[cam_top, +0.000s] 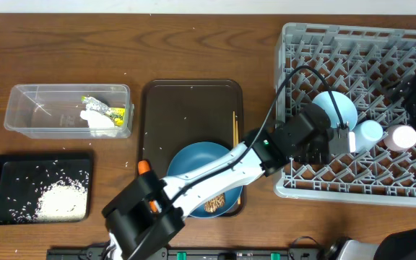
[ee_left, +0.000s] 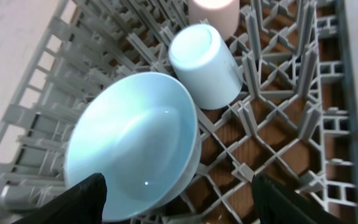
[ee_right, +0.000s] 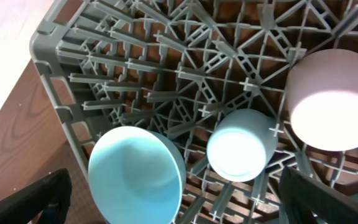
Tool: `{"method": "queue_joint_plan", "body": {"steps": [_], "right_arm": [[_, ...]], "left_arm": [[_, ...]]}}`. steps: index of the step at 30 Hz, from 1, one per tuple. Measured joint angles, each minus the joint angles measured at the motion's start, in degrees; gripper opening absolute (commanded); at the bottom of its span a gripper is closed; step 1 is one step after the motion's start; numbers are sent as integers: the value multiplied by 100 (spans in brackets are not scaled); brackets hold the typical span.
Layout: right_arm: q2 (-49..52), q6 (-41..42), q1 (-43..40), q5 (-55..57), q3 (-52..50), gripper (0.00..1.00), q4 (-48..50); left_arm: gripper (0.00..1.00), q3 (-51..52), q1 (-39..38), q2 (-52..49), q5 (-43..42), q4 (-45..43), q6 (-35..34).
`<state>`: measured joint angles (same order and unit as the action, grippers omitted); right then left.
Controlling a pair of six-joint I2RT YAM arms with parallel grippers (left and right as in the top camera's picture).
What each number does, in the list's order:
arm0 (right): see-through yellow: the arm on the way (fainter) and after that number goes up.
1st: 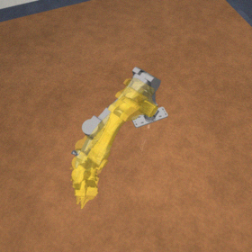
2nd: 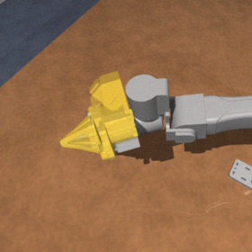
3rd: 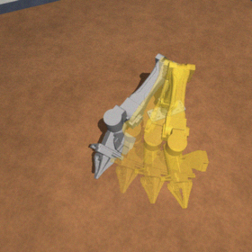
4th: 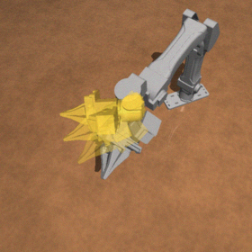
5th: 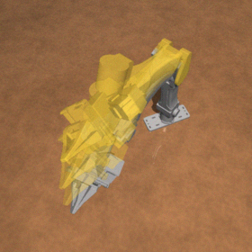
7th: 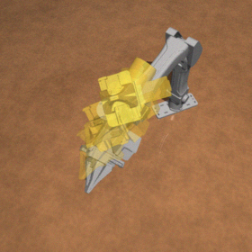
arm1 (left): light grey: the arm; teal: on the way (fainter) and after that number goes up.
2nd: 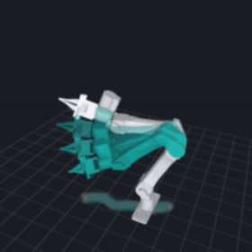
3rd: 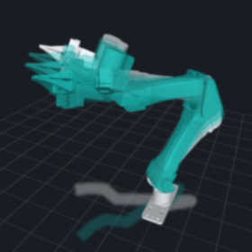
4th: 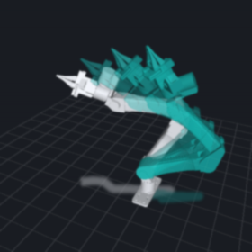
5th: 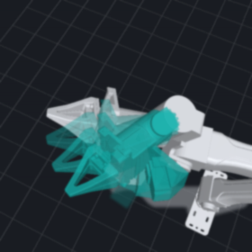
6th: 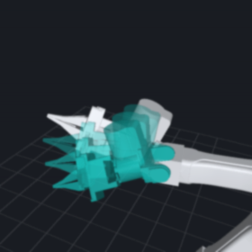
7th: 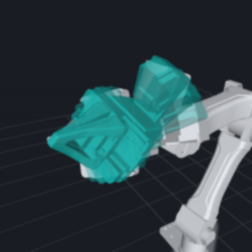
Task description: Sort waste into correct bins and load items into the dishwasher rack
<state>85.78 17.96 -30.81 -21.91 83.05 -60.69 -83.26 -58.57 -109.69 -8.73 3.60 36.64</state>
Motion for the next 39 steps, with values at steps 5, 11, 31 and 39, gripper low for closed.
{"method": "queue_joint_plan", "body": {"steps": [5,11,31,39], "right_arm": [[0,-66,-136,0,0,99,-22],[0,-92,-487,-129,0,99,310],[0,-273,-1325,-1644,0,99,455],[0,-273,-1325,-1696,0,98,435]], "left_arm": [[75,0,2,-214,-35,-162,144],[69,0,2,-232,-175,-173,223],[34,0,258,-732,-203,-433,236],[10,0,286,-732,-291,-404,0]]}}
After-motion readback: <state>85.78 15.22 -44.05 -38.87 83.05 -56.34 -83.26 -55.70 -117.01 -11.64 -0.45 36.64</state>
